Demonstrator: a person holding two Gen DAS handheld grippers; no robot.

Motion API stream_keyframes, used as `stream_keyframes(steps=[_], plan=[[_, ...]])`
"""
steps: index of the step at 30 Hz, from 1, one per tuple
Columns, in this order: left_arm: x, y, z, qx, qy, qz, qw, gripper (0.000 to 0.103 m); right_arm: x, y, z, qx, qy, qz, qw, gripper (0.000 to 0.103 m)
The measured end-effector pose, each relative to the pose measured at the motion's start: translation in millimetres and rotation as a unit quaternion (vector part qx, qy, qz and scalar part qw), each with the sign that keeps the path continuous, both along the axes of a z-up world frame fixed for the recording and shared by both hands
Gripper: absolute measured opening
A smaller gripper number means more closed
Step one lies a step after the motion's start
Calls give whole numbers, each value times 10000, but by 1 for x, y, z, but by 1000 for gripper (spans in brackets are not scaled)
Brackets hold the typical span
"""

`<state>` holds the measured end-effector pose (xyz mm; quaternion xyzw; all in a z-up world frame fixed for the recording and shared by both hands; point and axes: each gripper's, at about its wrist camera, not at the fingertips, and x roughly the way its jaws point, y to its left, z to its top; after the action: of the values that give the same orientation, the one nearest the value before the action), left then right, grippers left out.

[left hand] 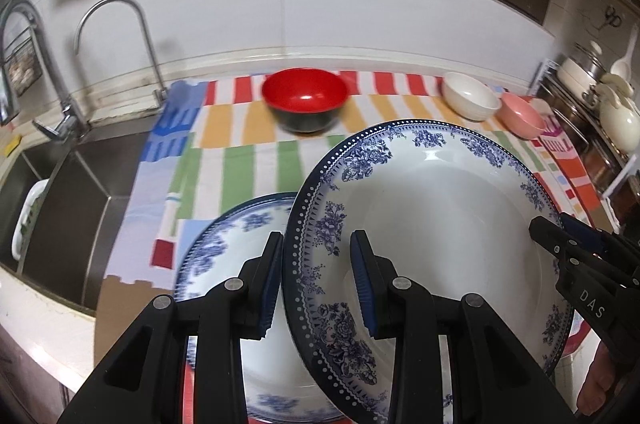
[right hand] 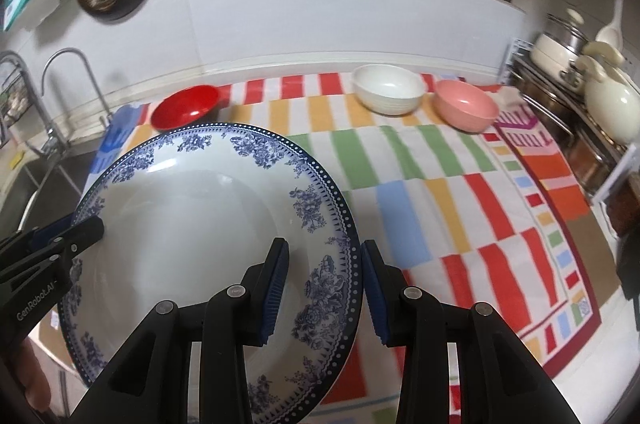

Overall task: Organize plates and bowls
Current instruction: 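Carry the blue-floral plate with both grippers over the stacked plates, then lower the blue-floral plate onto the plate stack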

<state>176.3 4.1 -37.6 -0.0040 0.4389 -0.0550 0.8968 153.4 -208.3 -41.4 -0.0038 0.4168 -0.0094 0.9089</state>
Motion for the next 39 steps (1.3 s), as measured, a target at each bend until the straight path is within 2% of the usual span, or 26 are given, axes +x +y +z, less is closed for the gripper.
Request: stream_keyframes(steps=[18, 27, 39], plan=[[-1, 79, -32, 89, 372, 619, 9973, 34, 17, 81, -30, 48, 376, 650, 9972, 38], [2, 97, -54, 79, 614, 792, 9949, 34, 26, 101, -50, 13, 623, 834, 9946, 38], [10, 98, -74, 41, 820, 789, 9935, 34, 34, 108, -68, -95, 862, 853, 9926, 38]])
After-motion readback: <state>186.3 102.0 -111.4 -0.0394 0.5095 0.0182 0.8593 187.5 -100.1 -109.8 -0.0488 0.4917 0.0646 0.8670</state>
